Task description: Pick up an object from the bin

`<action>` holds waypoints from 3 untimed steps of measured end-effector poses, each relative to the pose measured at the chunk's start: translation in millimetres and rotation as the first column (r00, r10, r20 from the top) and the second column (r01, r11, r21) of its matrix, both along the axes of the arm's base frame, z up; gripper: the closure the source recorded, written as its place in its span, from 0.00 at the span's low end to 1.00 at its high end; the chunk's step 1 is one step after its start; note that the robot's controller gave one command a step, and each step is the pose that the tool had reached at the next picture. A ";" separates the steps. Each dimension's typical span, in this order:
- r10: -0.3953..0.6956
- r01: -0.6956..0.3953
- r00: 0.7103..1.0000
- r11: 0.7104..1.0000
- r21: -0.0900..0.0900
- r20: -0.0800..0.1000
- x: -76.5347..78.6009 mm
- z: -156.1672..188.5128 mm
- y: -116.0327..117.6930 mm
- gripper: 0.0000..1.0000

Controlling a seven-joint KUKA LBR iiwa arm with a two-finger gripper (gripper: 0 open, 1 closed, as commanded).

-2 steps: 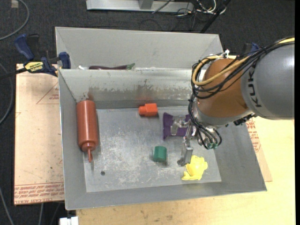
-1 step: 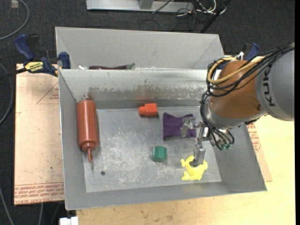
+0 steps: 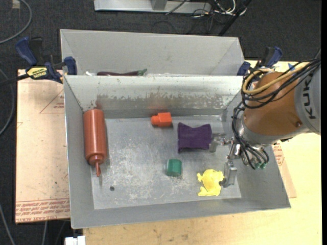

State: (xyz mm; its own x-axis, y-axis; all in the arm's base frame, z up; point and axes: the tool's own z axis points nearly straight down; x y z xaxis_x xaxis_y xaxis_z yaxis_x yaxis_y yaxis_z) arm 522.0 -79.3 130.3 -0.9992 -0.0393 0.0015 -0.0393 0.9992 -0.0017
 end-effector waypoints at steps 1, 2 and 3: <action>-0.001 0.001 1.000 1.000 0.006 0.001 -0.5 -0.6 -1.2 0.00; 0.051 -0.051 0.999 0.999 0.001 0.008 -18.6 -33.3 -6.7 0.00; 0.083 -0.083 0.997 0.997 0.007 0.006 -18.3 -59.3 10.9 1.00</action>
Offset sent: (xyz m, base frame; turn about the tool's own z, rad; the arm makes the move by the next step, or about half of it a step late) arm -0.0377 -0.0088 -0.0603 -0.0885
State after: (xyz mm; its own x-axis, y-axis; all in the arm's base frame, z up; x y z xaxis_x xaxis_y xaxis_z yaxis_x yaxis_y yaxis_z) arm 503.6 -68.4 71.0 -0.9925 -0.1223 -0.0047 -0.1223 0.9925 0.0055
